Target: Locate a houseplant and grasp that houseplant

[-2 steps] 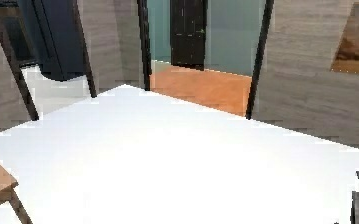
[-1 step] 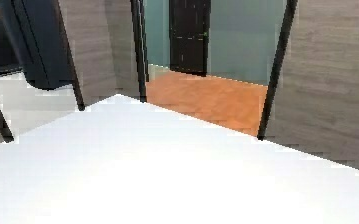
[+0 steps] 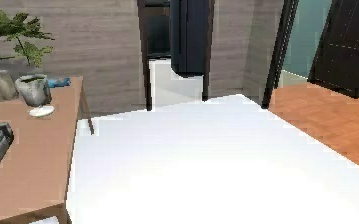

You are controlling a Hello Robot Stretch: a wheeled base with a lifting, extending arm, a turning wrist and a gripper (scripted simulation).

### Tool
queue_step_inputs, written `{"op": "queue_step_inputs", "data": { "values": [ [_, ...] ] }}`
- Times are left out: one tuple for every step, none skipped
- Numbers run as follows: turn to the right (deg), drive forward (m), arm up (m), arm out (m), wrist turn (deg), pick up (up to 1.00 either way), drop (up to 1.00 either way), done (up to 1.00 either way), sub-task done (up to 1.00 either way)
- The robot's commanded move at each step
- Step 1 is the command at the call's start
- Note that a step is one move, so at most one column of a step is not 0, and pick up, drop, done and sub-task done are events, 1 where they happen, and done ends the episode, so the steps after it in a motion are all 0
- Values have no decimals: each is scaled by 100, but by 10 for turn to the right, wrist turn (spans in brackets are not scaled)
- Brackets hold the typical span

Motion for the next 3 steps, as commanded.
{"op": "queue_step_inputs", "data": {
  "values": [
    [0,65,0,0,0,0,0,0,0],
    [0,100,0,0,0,0,0,0,0],
    [-30,0,0,0,0,0,0,0,0]
  ]
}}
